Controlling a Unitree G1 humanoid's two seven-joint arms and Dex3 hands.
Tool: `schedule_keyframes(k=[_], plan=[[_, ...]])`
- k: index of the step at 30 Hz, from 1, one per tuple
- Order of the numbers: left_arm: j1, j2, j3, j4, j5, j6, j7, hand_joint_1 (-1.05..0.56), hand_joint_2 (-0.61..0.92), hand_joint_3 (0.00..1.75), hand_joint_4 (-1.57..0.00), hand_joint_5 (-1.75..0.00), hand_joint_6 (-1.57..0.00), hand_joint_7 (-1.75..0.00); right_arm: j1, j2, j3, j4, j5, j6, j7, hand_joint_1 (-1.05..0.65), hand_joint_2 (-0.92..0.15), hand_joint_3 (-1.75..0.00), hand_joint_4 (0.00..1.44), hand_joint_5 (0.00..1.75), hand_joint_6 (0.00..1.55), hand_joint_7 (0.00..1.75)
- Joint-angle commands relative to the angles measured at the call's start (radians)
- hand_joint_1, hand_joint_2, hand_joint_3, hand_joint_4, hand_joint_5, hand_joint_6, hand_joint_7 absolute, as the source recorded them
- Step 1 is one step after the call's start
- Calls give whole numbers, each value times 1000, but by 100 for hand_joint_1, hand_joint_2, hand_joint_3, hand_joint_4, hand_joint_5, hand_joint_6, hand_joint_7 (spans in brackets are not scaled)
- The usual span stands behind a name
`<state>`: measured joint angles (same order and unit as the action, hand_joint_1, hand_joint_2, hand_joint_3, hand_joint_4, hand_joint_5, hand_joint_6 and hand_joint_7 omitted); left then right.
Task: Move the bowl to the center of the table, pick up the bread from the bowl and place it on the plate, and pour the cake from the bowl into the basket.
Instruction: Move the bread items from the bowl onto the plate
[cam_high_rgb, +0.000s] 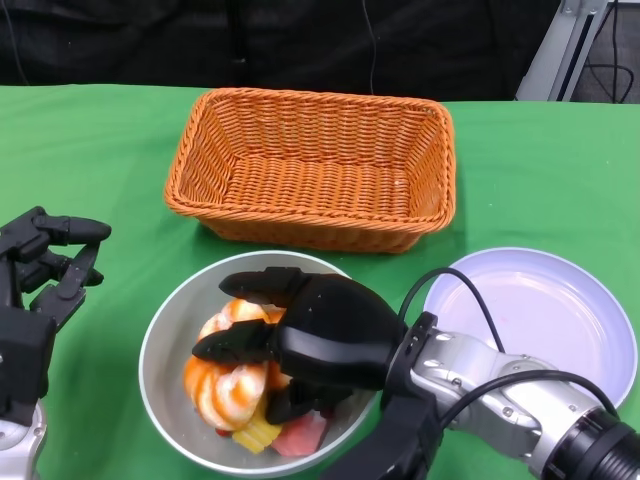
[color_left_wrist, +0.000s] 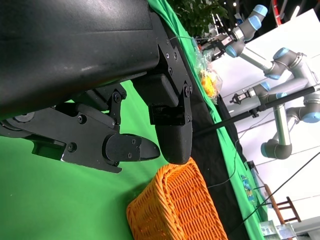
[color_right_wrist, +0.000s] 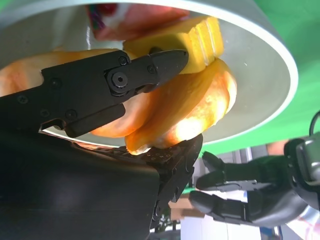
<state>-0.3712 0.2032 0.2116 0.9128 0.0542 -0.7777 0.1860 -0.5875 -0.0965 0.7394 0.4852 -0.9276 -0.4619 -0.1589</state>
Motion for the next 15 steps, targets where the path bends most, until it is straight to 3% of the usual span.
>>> schedule_keyframes(k=[1, 6, 10, 15], plan=[[-8, 15, 5, 0, 1, -2, 21, -12, 92, 34, -86, -125, -86, -94, -4, 18, 22, 35, -29, 16, -39, -51, -92, -5, 56, 11, 66, 4], [-12, 10, 6, 10, -1, 4, 32, -12, 91, 34, -87, -125, -87, -95, -30, 29, 59, 96, -75, 27, -90, -40, -92, -11, 81, 13, 90, 6], [-13, 7, 4, 16, -4, -2, 29, -11, 91, 34, -86, -126, -86, -97, -45, 28, 79, 125, -79, 26, -93, -35, -91, -5, 104, 21, 103, 7], [-14, 9, 3, 25, -1, -7, 33, -11, 92, 34, -86, -128, -86, -99, -67, 25, 107, 151, -97, 44, -91, -35, -86, -1, 115, 25, 112, 6]])
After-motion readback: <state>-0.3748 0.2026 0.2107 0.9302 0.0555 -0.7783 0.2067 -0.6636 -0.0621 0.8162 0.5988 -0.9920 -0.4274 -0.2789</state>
